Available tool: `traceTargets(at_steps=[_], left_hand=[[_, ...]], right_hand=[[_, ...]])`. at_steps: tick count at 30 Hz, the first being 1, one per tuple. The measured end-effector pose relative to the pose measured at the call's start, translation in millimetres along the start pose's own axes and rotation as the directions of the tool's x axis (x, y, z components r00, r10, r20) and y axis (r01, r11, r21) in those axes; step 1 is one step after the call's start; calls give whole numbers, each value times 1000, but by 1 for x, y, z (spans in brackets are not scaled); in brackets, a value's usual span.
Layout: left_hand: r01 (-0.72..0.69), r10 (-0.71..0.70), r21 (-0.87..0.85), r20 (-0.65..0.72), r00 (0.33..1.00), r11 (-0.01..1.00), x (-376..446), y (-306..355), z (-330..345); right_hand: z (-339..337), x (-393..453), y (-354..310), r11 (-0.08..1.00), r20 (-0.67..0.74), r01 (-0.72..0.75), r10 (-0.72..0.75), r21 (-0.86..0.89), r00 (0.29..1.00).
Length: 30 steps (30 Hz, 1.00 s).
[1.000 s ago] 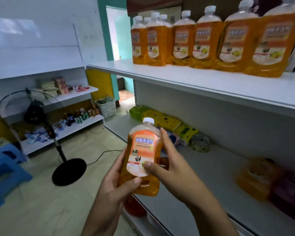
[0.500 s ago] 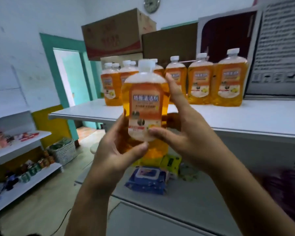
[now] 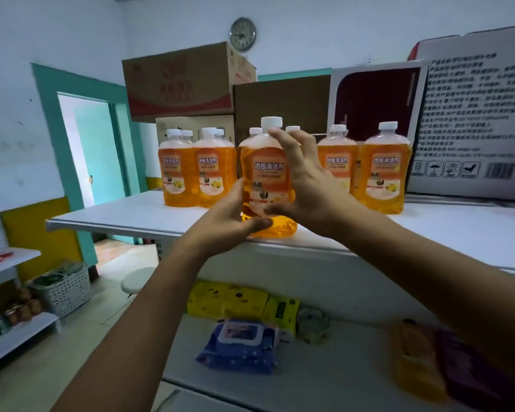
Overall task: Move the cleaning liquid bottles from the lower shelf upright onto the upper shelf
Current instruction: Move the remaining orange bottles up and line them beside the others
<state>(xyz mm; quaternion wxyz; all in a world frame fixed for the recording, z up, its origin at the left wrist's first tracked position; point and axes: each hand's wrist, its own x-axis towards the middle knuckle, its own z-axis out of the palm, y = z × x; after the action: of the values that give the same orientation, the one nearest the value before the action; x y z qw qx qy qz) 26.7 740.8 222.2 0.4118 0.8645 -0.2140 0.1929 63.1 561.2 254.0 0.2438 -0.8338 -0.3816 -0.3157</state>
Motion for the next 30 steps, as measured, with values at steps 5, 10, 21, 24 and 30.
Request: traceTargets(at_steps=[5, 10, 21, 24, 30], left_hand=[[105, -73, 230, -141, 987, 968, 10, -24, -5], [275, -189, 388, -246, 951, 879, 11, -36, -2], [308, -202, 439, -271, 941, 844, 12, -42, -6], [285, -175, 402, -289, 941, 870, 7, -41, -4], [120, -129, -49, -462, 878, 992, -21, -30, -9]], right_hand=[[20, 34, 8, 997, 21, -6, 8, -77, 1000], [52, 66, 18, 982, 54, -112, 121, -155, 991], [77, 93, 44, 954, 51, -178, 196, -242, 979], [65, 90, 39, 917, 87, -130, 175, -377, 981], [-7, 27, 3, 979, 120, -183, 171, 91, 978]])
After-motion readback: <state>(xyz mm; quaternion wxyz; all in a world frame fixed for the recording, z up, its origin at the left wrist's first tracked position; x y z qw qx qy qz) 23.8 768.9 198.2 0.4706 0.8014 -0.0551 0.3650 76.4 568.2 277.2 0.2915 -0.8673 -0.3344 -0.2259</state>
